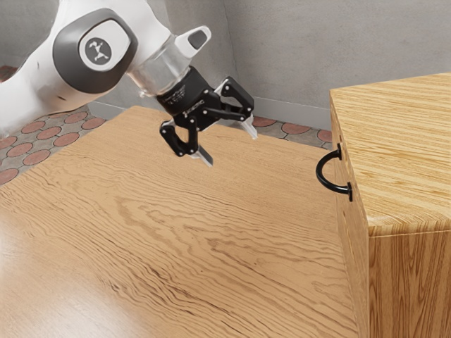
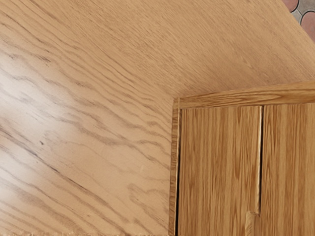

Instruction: Pull the drawer handle with one arm to open the drawer

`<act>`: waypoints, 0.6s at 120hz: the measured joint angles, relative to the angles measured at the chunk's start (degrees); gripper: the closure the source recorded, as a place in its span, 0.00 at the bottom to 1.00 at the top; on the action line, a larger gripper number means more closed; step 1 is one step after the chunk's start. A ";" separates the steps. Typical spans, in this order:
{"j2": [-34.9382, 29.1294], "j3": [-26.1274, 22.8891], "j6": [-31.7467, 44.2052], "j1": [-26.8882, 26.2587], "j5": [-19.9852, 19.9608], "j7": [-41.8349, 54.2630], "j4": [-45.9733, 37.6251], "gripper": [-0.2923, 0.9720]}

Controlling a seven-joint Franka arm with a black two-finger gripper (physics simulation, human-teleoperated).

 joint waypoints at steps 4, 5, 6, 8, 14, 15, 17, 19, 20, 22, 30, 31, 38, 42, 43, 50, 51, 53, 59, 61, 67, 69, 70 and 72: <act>0.21 0.00 0.19 -0.43 0.01 -0.81 -0.03 0.23; 0.24 -0.01 0.23 -0.53 0.01 -1.01 -0.03 0.23; 0.27 -0.01 0.27 -0.63 0.05 -1.21 -0.04 0.23; 0.32 -0.02 0.34 -0.84 0.12 -1.59 -0.04 0.23; 0.48 -0.04 0.55 -1.48 0.33 -2.67 -0.14 0.23; 0.46 -0.04 0.58 -1.58 0.35 -2.84 -0.20 0.23; 0.41 -0.04 0.63 -1.80 0.41 -3.17 -0.32 0.23; 0.34 -0.04 0.67 -2.01 0.46 -3.50 -0.45 0.23; 0.30 -0.04 0.70 -2.12 0.48 -3.66 -0.52 0.23; 0.20 -0.03 0.74 -2.34 0.52 -3.98 -0.73 0.23; -0.53 -0.04 0.88 -3.22 0.99 -5.15 -1.68 0.23; -0.58 -0.04 0.89 -3.33 1.05 -5.29 -1.75 0.23; -0.78 -0.05 0.97 -4.13 1.36 -6.19 -2.02 0.23; -0.69 -0.05 1.01 -4.60 1.53 -6.65 -1.82 0.23; -0.65 -0.05 1.02 -4.72 1.55 -6.75 -1.70 0.23; -0.09 -0.10 1.07 -5.50 1.63 -7.39 -0.73 0.23; -0.01 -0.14 1.08 -5.57 1.63 -7.47 -0.61 0.23; 0.14 -0.27 1.10 -5.68 1.63 -7.64 -0.39 0.23; 0.63 -0.82 1.15 -5.84 1.63 -8.12 0.22 0.23; 0.75 -1.08 1.16 -5.82 1.64 -8.28 0.34 0.23; 1.05 -1.66 1.20 -5.97 1.64 -8.71 0.53 0.23; 1.17 -1.76 1.24 -6.11 1.64 -8.85 0.56 0.23; 1.22 -1.81 1.27 -6.19 1.64 -8.92 0.57 0.23; 1.34 -1.88 1.32 -6.37 1.63 -9.05 0.59 0.23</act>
